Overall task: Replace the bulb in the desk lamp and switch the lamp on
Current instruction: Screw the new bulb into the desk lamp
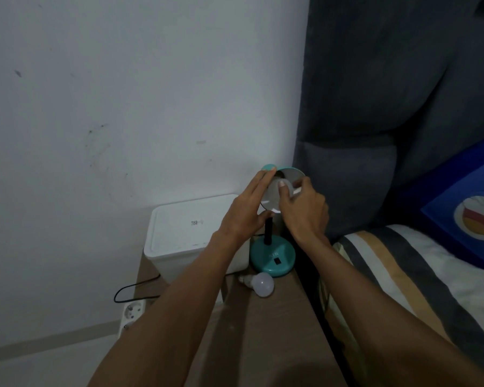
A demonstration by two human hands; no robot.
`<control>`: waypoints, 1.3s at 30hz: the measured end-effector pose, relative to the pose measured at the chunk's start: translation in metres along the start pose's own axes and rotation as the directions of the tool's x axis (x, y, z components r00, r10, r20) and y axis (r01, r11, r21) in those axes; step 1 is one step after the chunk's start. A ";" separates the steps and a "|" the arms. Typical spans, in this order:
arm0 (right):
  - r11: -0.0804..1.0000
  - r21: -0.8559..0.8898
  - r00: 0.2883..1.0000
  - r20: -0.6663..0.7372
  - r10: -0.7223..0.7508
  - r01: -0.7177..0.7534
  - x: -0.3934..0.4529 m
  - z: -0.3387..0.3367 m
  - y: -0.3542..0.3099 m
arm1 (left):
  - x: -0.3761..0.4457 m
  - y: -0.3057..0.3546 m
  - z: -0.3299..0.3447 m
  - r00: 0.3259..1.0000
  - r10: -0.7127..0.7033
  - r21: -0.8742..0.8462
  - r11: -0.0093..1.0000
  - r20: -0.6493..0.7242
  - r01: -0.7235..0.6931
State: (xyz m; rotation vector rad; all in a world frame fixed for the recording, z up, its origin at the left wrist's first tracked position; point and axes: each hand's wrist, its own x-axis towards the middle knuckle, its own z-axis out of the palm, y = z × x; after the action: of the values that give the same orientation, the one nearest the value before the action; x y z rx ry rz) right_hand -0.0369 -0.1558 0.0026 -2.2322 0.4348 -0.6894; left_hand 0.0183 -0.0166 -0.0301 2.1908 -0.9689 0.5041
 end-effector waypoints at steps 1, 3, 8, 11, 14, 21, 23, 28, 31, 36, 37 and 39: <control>1.000 0.003 1.000 -0.011 -0.015 0.015 0.000 0.000 -0.001 | 0.000 0.001 0.000 1.000 -0.001 -0.001 1.000 0.000 0.001; 0.998 0.048 0.999 -0.027 -0.047 0.048 0.002 -0.001 -0.002 | 0.000 0.002 0.000 1.000 -0.001 -0.003 1.000 0.009 0.001; 0.988 0.109 0.991 0.063 -0.115 0.108 -0.002 0.002 0.001 | 0.002 0.003 0.003 1.000 -0.002 -0.025 1.000 0.015 0.002; 0.986 0.165 0.999 0.046 -0.029 0.021 0.000 0.001 0.003 | 0.001 0.002 0.002 1.000 -0.017 -0.008 1.000 0.011 0.017; 0.992 0.130 1.000 0.030 -0.001 -0.002 0.001 0.001 0.002 | 0.000 0.002 0.000 1.000 -0.015 -0.004 1.000 0.012 0.015; 0.990 0.120 0.996 0.045 -0.077 0.071 -0.003 0.003 -0.002 | 0.000 0.003 0.002 1.000 -0.012 -0.017 1.000 0.020 0.013; 0.989 0.139 0.995 0.072 -0.070 0.059 -0.002 0.004 0.000 | 0.000 0.002 0.002 1.000 -0.014 -0.022 1.000 0.019 0.014; 0.987 0.156 0.998 0.070 0.010 -0.021 0.003 0.003 0.002 | 0.002 0.003 0.000 1.000 -0.013 -0.008 1.000 0.012 0.014; 0.992 0.126 0.997 0.073 -0.016 0.006 0.004 0.003 0.003 | 0.002 0.003 0.001 1.000 -0.005 -0.006 1.000 0.015 0.005; 0.985 0.087 0.983 0.103 -0.155 0.146 0.001 0.005 0.007 | 0.002 0.002 0.004 1.000 -0.003 -0.017 1.000 0.008 0.003; 0.985 0.092 0.983 0.099 -0.153 0.144 0.001 0.005 0.007 | 0.003 0.001 0.004 1.000 -0.006 -0.018 1.000 0.009 0.007; 0.988 0.105 0.989 0.089 -0.121 0.112 0.003 0.005 0.004 | 0.003 0.001 0.003 1.000 -0.013 -0.015 1.000 0.015 0.013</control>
State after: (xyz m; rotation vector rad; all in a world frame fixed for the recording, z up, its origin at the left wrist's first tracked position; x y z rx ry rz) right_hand -0.0317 -0.1578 -0.0022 -2.1978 0.2189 -0.6477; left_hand 0.0201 -0.0207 -0.0302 2.1890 -0.9628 0.4742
